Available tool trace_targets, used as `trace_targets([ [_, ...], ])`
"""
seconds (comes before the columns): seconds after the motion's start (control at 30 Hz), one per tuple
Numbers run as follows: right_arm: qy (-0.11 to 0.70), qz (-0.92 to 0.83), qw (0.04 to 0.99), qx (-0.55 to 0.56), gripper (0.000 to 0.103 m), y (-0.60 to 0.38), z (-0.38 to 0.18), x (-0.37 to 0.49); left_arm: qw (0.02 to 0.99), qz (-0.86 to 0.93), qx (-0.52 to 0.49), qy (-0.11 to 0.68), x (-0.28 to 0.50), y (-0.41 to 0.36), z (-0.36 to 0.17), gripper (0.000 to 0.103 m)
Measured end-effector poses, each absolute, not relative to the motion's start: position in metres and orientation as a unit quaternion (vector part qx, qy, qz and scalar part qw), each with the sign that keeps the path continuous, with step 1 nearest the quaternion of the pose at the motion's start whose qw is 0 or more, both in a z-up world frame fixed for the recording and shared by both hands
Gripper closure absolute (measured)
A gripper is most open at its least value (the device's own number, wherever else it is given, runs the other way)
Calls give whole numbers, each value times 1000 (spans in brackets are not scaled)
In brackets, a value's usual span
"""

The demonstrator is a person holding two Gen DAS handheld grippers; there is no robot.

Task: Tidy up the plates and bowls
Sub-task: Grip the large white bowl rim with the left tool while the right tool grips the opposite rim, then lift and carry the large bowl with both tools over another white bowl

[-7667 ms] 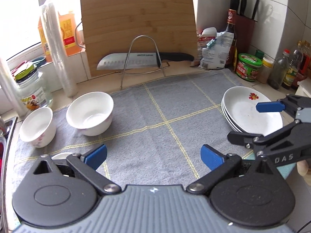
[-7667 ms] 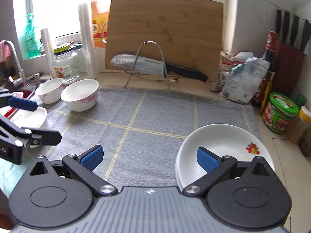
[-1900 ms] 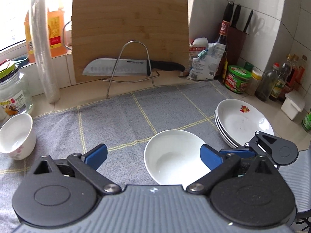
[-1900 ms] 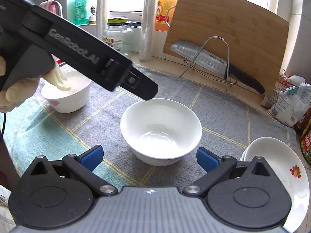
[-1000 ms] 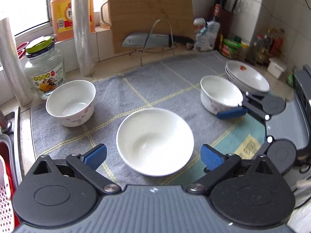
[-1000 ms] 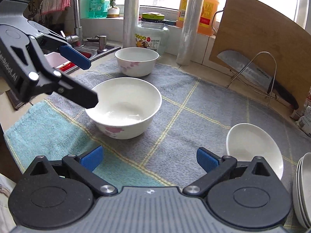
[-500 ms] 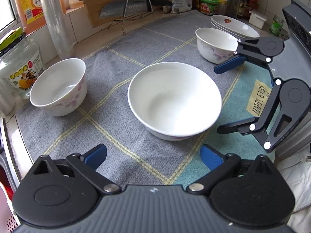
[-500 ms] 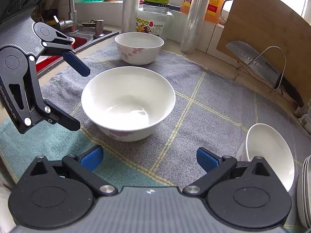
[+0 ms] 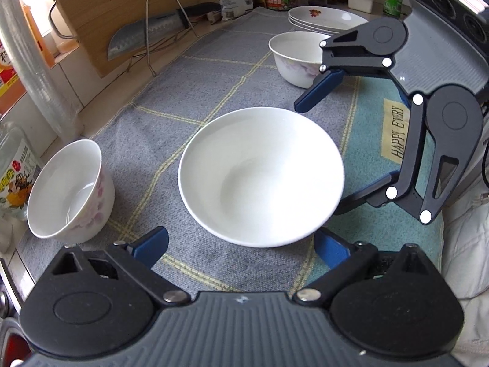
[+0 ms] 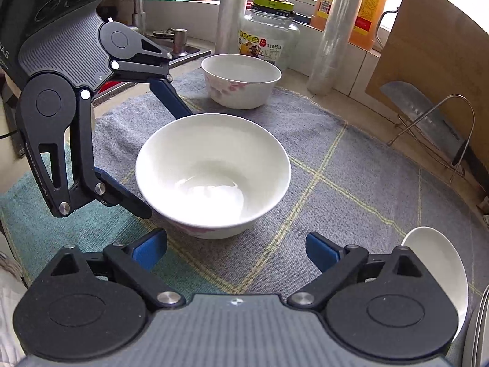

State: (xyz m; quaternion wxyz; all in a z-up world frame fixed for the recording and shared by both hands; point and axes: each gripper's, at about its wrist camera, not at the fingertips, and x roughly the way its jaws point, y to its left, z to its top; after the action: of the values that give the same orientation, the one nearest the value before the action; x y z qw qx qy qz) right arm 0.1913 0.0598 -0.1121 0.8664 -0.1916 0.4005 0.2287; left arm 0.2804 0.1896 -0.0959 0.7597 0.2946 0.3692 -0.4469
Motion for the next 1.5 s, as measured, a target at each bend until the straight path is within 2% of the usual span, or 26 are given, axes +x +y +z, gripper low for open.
trace_targets([
  [0.13, 404, 223, 866, -194, 4, 57, -113, 194, 757, -449, 292, 373, 287, 191, -97, 3],
  [0.23, 410, 229, 862, -188, 12, 53, -113, 197, 750, -467, 292, 366, 287, 194, -97, 4],
  [0.47, 402, 266, 847, -223, 17, 63, -110, 198, 715, -516, 329, 338, 287, 190, -97, 11],
  [0.87, 397, 321, 818, -266, 19, 70, -108, 208, 670, -557, 392, 295, 286, 184, -99, 11],
  [1.0, 394, 330, 814, -271, 20, 71, -108, 210, 668, -562, 392, 291, 287, 184, -97, 14],
  [1.5, 393, 324, 815, -276, 22, 71, -104, 207, 673, -558, 398, 279, 283, 182, -91, 14],
])
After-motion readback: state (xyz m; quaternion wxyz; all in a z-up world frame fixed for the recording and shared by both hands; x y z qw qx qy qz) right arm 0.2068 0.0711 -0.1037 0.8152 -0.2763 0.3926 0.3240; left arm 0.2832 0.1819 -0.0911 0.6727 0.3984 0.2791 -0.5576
